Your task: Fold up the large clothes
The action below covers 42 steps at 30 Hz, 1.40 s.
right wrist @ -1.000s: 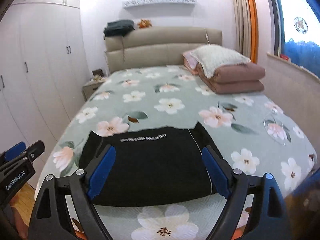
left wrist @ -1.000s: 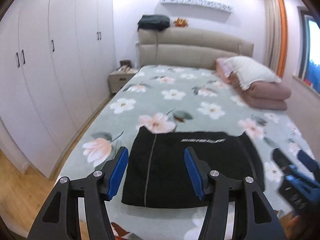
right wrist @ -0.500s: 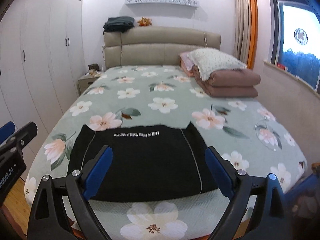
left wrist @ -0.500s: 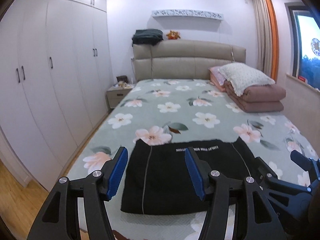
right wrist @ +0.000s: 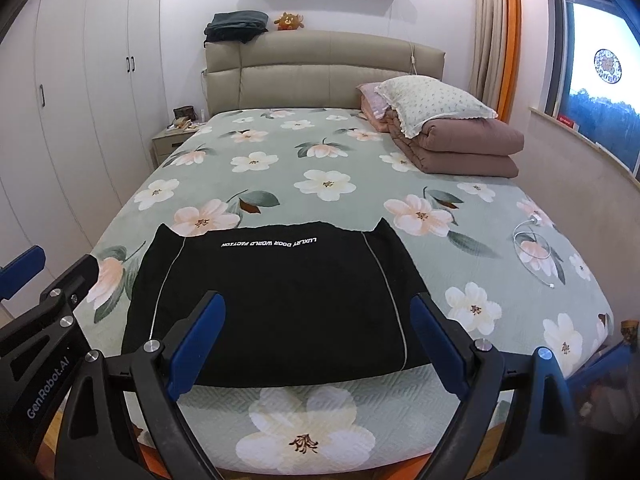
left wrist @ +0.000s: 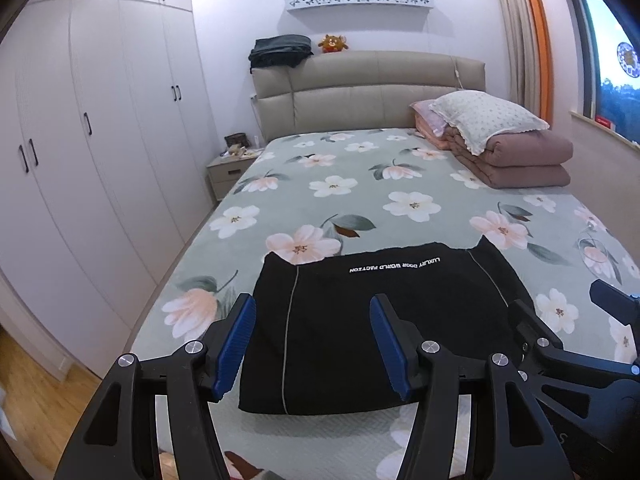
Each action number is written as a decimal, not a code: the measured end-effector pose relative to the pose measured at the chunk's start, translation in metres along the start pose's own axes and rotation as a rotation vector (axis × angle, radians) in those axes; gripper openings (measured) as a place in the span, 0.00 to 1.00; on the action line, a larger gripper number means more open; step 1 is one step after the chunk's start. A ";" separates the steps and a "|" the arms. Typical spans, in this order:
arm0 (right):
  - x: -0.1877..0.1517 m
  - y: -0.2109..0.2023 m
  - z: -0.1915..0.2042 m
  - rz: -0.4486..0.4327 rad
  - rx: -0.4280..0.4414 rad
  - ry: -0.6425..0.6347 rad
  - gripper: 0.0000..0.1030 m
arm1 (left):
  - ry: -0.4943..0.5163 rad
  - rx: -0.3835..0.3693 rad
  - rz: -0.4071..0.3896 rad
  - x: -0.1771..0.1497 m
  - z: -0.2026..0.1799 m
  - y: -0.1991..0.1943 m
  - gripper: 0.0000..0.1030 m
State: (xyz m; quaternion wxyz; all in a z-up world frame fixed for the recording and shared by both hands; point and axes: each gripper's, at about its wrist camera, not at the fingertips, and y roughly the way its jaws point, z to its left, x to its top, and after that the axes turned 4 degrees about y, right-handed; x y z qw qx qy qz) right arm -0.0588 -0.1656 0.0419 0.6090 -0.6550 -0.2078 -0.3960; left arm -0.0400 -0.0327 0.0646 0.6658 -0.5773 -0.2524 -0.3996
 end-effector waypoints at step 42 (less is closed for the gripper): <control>-0.002 0.001 0.015 0.026 0.018 0.025 0.92 | 0.009 -0.020 0.040 -0.003 0.008 0.012 0.59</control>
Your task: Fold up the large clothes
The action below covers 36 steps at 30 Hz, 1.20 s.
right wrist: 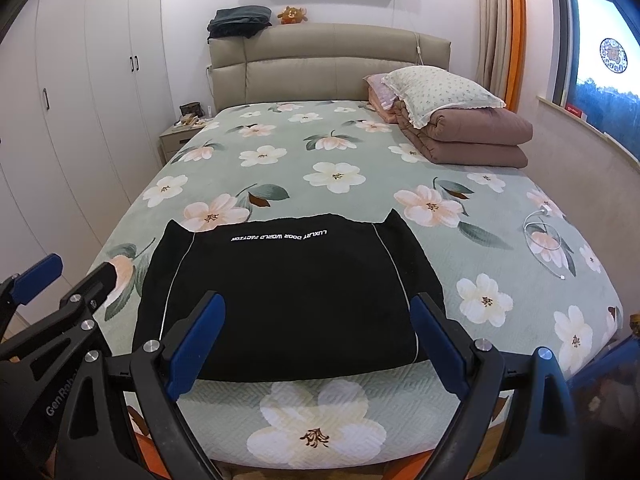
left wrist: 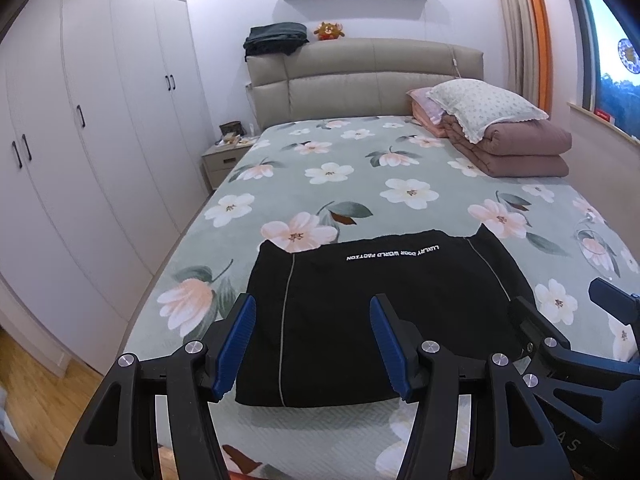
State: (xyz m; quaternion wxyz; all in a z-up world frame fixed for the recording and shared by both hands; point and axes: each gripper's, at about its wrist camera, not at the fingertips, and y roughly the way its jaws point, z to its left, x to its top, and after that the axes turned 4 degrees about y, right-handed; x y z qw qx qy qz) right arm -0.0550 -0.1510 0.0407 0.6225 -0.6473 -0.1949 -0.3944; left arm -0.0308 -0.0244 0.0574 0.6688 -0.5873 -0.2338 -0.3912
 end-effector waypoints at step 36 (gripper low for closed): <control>-0.004 0.000 -0.012 0.008 -0.012 0.024 0.92 | -0.014 0.021 0.013 -0.005 0.006 -0.002 0.59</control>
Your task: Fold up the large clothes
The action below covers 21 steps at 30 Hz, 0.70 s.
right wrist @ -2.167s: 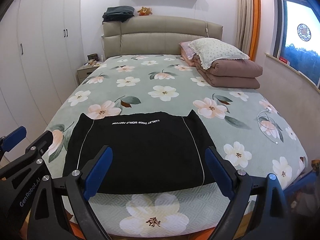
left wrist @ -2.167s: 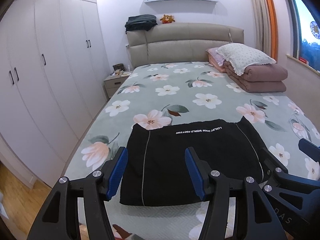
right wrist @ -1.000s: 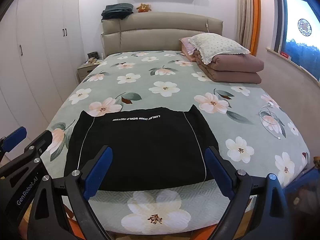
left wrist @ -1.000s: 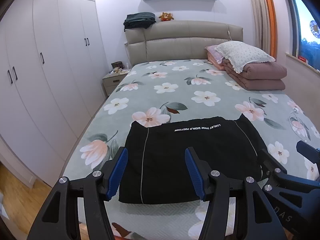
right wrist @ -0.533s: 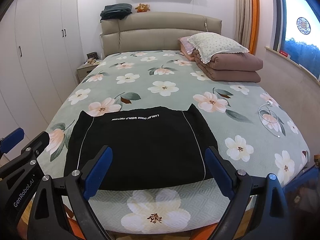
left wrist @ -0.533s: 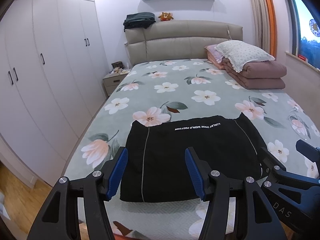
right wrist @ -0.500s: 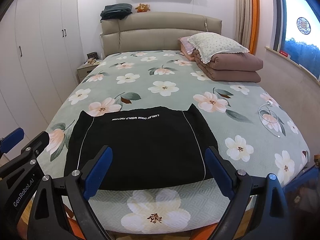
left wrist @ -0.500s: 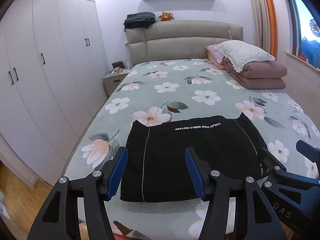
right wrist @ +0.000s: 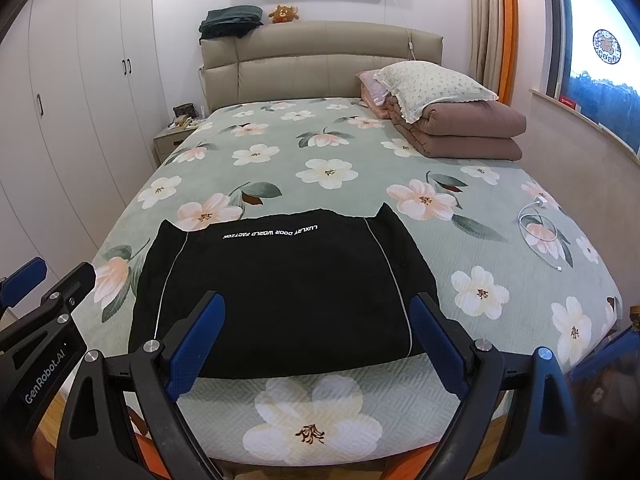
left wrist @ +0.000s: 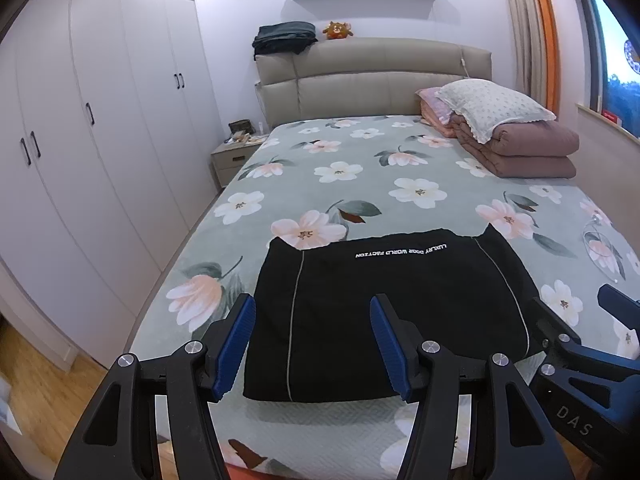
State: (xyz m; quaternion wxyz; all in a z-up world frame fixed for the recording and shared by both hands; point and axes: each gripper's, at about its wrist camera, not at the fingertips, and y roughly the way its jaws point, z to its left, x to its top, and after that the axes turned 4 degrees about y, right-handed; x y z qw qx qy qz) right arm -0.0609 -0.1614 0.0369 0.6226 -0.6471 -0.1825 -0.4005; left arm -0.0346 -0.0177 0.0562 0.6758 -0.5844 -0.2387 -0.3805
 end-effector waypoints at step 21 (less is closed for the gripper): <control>-0.002 0.002 0.002 0.008 0.004 -0.007 0.92 | -0.012 -0.004 0.006 0.000 -0.002 -0.001 0.59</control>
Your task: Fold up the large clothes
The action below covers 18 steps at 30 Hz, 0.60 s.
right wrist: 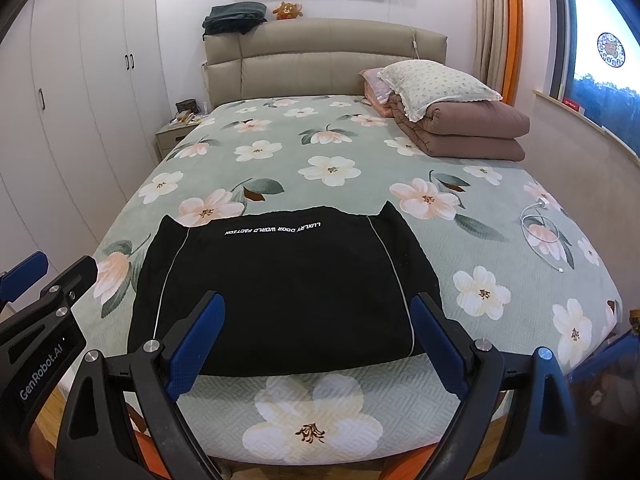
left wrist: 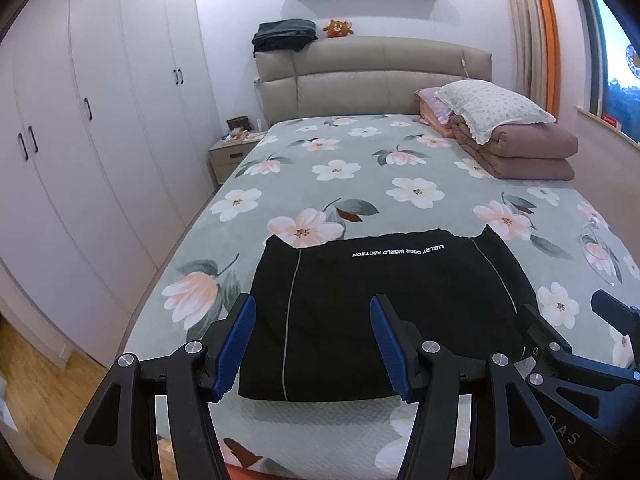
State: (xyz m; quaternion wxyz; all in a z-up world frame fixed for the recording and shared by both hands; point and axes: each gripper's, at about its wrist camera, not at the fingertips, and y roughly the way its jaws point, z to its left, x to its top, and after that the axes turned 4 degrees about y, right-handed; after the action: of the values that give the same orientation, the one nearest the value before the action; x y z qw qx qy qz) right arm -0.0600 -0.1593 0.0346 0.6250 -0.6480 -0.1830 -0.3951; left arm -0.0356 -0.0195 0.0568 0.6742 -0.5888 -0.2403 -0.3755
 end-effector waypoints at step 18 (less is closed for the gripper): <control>0.001 0.002 -0.002 0.001 0.000 -0.004 0.92 | 0.006 0.090 -0.075 0.001 0.003 -0.009 0.59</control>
State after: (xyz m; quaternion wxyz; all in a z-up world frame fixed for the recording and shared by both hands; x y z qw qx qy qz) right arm -0.0587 -0.1617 0.0338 0.6248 -0.6487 -0.1840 -0.3936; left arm -0.0422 -0.0165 0.0636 0.6862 -0.5472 -0.2770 -0.3910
